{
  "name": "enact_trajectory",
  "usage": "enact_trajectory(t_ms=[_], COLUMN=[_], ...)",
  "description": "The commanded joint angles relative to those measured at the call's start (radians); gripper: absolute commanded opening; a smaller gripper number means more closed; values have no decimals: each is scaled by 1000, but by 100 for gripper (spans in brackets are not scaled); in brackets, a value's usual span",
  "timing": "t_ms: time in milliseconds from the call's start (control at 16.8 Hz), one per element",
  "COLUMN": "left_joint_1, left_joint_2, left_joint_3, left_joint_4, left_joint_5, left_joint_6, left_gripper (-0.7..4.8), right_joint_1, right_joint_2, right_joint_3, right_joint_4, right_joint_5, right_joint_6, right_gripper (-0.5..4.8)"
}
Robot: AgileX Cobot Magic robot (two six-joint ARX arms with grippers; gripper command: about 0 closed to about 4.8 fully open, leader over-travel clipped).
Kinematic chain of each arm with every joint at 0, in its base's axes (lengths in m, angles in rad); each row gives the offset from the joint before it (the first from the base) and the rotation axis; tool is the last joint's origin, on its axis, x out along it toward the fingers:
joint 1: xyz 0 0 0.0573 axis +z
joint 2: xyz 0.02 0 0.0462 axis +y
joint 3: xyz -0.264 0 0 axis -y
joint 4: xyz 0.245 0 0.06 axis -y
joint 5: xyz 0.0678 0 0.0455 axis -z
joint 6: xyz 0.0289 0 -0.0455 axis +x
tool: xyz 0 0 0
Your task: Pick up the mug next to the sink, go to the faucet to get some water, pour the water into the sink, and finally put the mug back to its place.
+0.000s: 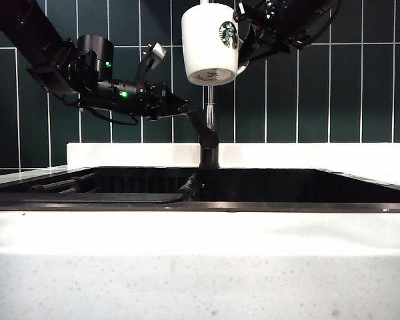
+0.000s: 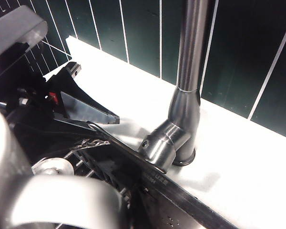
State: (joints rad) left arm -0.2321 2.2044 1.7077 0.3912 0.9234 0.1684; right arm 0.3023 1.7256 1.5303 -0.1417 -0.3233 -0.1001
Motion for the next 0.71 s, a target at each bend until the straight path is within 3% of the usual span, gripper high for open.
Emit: enact_trajectory(t_ms=[60, 357, 536, 655, 714], left_joint_1=[-1, -1, -1, -1, -1], left_joint_2=[-5, -5, -5, -5, -5], left_joint_3=[3, 3, 3, 3, 3], left_joint_4=[6, 6, 7, 8, 15], left_joint_5=[-7, -34, -112, -233, -344], left_joint_6=[8, 20, 34, 42, 42], left_gripper=[129, 129, 129, 129, 129], right_joint_1=[1, 1, 1, 1, 1], right_joint_2=[-15, -15, -15, -15, -15], right_joint_3=[14, 14, 14, 14, 14], right_joint_4=[63, 63, 63, 63, 63], right_joint_5=[-19, -19, -19, -19, -19], right_joint_6=[17, 17, 16, 16, 16], right_gripper=[-1, -1, -1, -1, -1])
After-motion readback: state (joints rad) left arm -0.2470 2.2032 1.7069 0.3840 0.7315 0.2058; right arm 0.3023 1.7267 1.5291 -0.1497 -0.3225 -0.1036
